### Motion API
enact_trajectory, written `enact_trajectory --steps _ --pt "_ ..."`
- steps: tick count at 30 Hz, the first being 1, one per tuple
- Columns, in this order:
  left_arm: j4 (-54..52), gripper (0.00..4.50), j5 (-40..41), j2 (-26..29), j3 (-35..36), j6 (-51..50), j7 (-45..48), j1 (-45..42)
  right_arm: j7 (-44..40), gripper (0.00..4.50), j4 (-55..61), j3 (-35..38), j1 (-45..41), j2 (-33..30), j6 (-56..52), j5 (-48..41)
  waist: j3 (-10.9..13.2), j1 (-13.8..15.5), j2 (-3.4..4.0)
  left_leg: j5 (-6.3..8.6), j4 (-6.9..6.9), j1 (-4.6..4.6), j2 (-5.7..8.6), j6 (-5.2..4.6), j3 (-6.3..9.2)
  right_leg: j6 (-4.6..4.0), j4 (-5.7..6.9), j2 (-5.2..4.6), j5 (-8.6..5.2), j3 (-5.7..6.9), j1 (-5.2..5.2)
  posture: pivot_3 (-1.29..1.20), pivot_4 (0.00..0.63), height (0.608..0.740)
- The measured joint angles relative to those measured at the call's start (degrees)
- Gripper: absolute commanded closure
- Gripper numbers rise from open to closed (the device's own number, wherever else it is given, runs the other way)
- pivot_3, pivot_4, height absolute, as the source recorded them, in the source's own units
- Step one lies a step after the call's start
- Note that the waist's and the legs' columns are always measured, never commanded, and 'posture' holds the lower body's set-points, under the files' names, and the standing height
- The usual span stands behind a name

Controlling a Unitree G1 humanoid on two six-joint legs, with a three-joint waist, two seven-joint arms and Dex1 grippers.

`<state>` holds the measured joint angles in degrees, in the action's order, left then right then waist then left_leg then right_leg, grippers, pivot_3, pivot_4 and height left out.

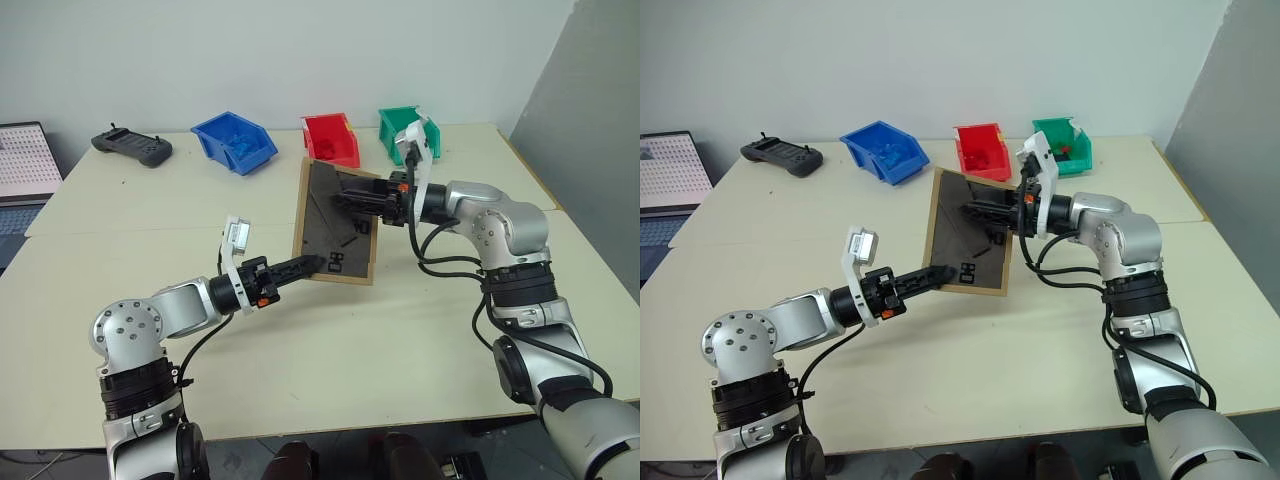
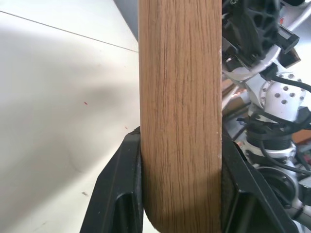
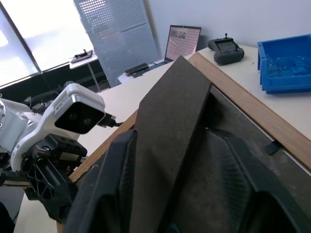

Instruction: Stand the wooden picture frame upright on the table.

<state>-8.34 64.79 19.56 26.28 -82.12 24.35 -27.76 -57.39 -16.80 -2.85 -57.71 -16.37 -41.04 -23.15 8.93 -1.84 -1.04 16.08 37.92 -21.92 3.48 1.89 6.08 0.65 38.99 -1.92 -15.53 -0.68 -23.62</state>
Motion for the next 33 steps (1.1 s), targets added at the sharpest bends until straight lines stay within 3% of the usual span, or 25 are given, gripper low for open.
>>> enact_trajectory --steps 10,15,18,22,25,27,31,33 --pt "-3.0 3.14 7.0 1.0 1.5 2.4 -2.5 2.5 -8.6 1.50 9.7 -2.8 2.6 -3.6 -5.3 -6.2 0.0 0.1 0.00 0.01 0.01 -0.07 0.00 -0.01 0.03 0.00 -0.02 -0.01 0.00 0.01 -0.05 0.00 0.150 0.740" --pt "-2.9 3.14 12.8 1.3 1.5 2.5 -7.5 4.1 -8.4 1.50 12.7 -2.7 5.2 -7.0 -6.7 -7.3 0.0 0.1 -0.01 0.01 0.01 -0.08 0.00 -0.02 0.03 0.00 -0.02 -0.01 0.00 0.00 -0.05 0.00 0.150 0.740" --pt "-1.9 3.14 17.7 2.4 1.7 2.9 -11.9 5.7 -6.9 1.50 12.8 -2.1 7.5 -10.5 -2.0 -4.7 0.0 0.3 -0.02 0.01 0.01 -0.08 0.00 -0.02 0.03 0.01 -0.02 -0.01 0.00 0.00 -0.05 0.00 0.150 0.740" --pt "1.0 3.14 30.9 5.7 0.3 5.4 -19.7 9.4 -5.9 1.50 11.5 -0.4 12.1 -14.1 19.0 3.5 0.0 0.2 -0.03 0.02 -0.01 -0.07 -0.01 -0.02 -0.03 0.02 -0.01 -0.01 -0.01 -0.06 -0.05 0.00 0.150 0.740" --pt "2.4 3.14 42.3 9.3 -3.9 9.0 -25.1 12.3 0.1 1.50 2.8 -2.4 14.9 -16.3 52.4 17.4 0.0 0.2 -0.07 0.02 0.00 0.05 -0.01 -0.01 -0.10 0.04 0.01 0.00 -0.02 -0.07 0.02 0.00 0.150 0.740" --pt "2.1 3.14 45.5 11.3 -6.5 9.3 -24.6 14.0 8.8 1.50 -6.9 -4.7 15.5 -16.6 79.0 29.6 0.0 0.2 -0.05 0.00 0.00 0.07 -0.02 0.00 -0.20 0.04 0.04 0.03 -0.02 -0.16 -0.01 0.00 0.150 0.740" --pt "1.6 3.14 45.6 12.0 -9.1 9.6 -22.2 15.9 25.5 1.50 -15.2 -5.4 13.4 -14.6 103.7 47.6 0.1 0.0 -0.03 -0.01 -0.01 0.09 -0.07 0.03 -0.26 0.03 0.06 0.19 -0.02 -0.29 -0.07 0.00 0.150 0.740" --pt "1.6 3.14 45.6 12.2 -9.0 10.6 -21.1 16.4 32.6 1.50 -17.5 -5.2 11.7 -14.3 108.3 54.8 0.1 0.0 -0.04 -0.02 -0.01 0.09 -0.08 0.04 -0.22 0.02 0.06 0.23 -0.02 -0.28 -0.08 0.00 0.150 0.740"
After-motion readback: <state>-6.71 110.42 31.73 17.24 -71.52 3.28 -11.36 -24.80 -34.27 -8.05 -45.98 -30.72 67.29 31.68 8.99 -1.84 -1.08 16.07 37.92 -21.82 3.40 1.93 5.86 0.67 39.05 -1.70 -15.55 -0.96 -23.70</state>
